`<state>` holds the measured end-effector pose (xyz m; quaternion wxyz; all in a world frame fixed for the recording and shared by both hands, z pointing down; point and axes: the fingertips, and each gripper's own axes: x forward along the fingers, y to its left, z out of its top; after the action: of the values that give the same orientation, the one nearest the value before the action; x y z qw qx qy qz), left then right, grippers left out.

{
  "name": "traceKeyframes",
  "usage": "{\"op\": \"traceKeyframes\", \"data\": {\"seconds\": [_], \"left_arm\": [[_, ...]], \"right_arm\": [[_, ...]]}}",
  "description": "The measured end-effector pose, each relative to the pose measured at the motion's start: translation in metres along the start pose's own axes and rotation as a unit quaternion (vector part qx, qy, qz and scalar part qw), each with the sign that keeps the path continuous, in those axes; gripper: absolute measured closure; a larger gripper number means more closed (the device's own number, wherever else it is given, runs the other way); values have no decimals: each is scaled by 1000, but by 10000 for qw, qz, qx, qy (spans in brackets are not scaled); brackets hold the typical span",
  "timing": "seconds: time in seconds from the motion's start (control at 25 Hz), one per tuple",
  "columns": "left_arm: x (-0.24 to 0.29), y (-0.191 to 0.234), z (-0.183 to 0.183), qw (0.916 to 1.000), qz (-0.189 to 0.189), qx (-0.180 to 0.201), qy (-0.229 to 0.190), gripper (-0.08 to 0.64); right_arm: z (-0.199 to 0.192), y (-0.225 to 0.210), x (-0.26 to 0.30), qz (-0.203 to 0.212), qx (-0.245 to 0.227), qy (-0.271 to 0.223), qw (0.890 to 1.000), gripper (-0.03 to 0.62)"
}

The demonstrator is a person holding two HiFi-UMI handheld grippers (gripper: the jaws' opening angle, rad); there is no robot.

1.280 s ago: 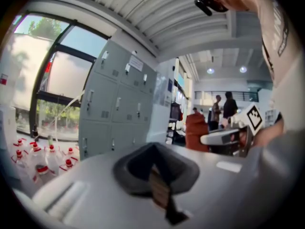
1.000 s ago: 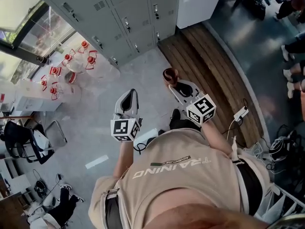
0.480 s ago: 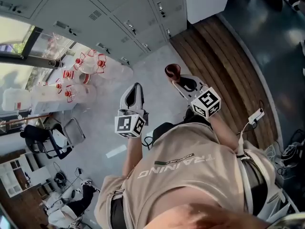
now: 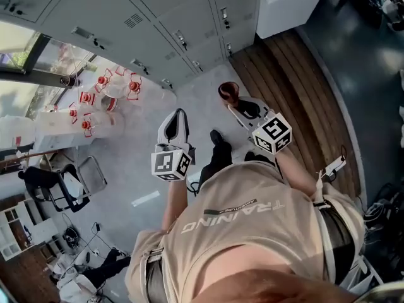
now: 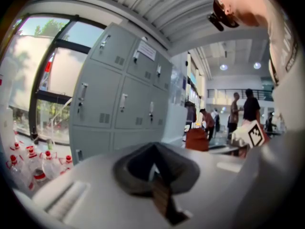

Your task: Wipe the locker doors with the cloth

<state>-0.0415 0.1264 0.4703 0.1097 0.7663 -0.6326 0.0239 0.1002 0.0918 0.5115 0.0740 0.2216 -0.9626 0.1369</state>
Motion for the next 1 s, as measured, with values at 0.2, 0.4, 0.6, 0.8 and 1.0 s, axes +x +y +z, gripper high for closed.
{"op": "traceKeyframes", "data": {"seconds": [0.2, 0.4, 0.6, 0.8, 1.0], "left_arm": [[30, 58, 27, 9994, -169, 135, -272, 555], [71, 110, 68, 9966, -426, 342, -612, 555], [106, 141, 74, 9960, -663, 204, -561, 555], [128, 164, 62, 9972, -674, 57, -330, 555], [160, 175, 60, 9983, -528, -9, -227, 555]], "right_arm": [[44, 2, 64, -101, -182, -94, 9997, 540], [85, -4, 124, -260, -591, -229, 9976, 540], [94, -20, 163, -391, -402, -246, 9981, 540], [76, -32, 191, -357, 40, -31, 9993, 540], [69, -61, 208, -200, 74, 137, 9997, 540]]}}
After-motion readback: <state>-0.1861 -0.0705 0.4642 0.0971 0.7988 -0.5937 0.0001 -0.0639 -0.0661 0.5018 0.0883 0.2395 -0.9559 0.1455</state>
